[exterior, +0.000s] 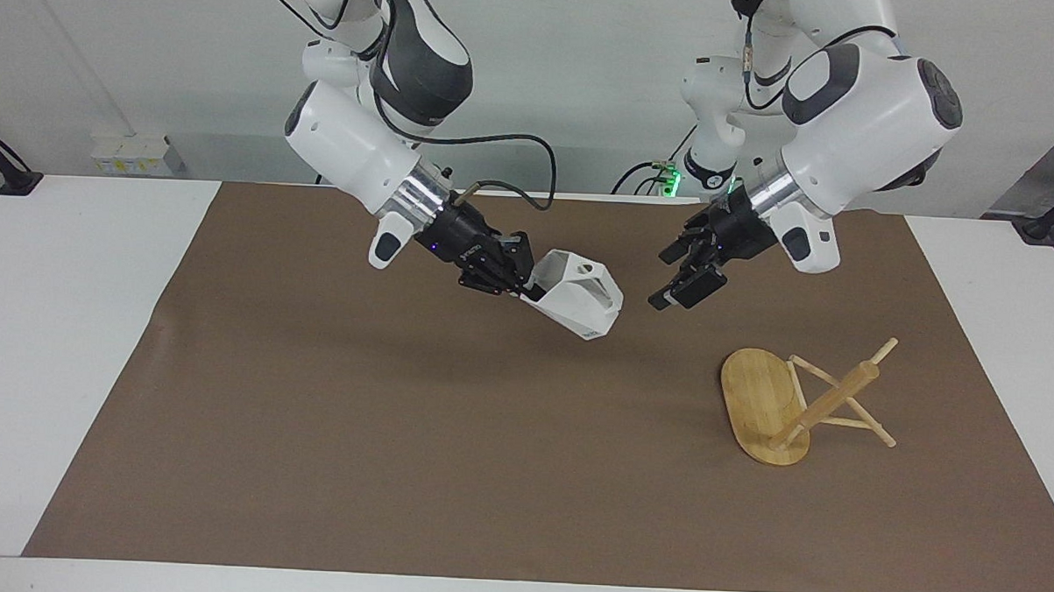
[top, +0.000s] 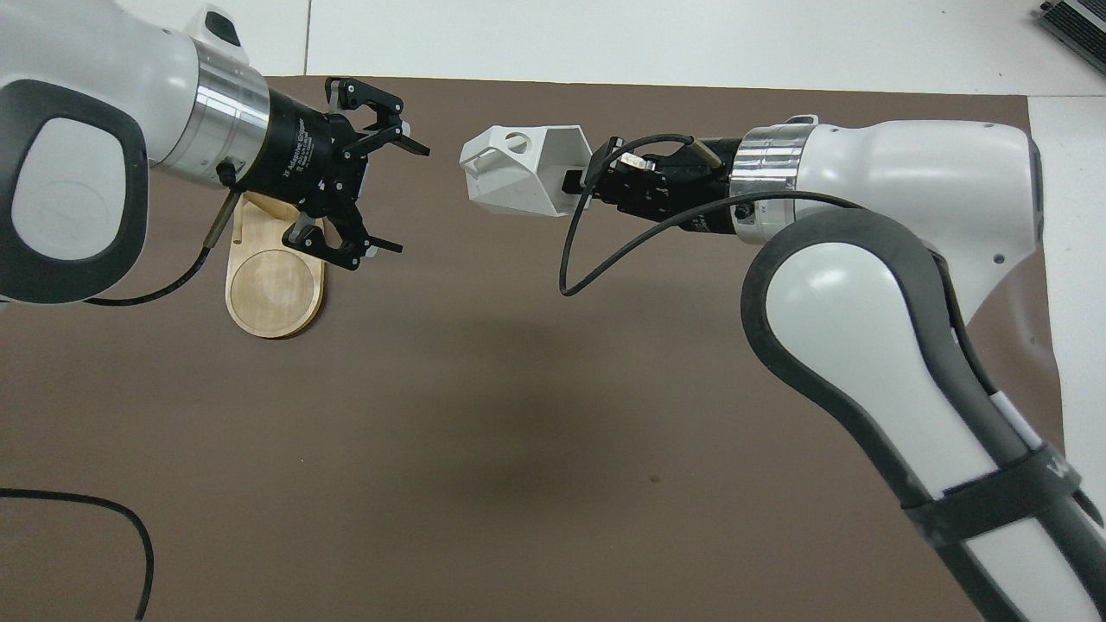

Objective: Hang cup on rack
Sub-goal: 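Bring the cup toward the left gripper and close the left gripper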

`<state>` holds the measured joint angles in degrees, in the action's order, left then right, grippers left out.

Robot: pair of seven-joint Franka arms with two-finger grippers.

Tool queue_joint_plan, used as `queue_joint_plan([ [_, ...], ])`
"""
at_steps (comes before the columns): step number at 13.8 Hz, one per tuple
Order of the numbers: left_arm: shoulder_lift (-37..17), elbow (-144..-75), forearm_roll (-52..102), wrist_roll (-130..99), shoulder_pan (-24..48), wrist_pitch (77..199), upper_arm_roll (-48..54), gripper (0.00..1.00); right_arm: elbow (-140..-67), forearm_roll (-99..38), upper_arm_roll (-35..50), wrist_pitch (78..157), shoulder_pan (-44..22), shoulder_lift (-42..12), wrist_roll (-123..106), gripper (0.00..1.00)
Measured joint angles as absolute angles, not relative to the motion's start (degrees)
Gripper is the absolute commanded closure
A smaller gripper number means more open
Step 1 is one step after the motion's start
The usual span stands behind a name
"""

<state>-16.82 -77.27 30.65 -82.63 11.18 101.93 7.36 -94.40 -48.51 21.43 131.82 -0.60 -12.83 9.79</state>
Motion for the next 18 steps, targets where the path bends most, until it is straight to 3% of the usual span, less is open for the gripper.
queue_joint_plan([
  [8, -18.2, -77.2, 37.0, -93.1, 10.8, 103.5, 6.9, 0.0, -89.5, -50.5, 21.3, 115.6, 1.8, -13.6, 0.3, 1.0],
  [18, -18.2, -77.7, 38.6, -98.3, 10.8, 93.3, 6.8, 0.0, -89.5, -50.5, 21.7, 115.1, -0.1, -13.8, -0.5, 1.0],
])
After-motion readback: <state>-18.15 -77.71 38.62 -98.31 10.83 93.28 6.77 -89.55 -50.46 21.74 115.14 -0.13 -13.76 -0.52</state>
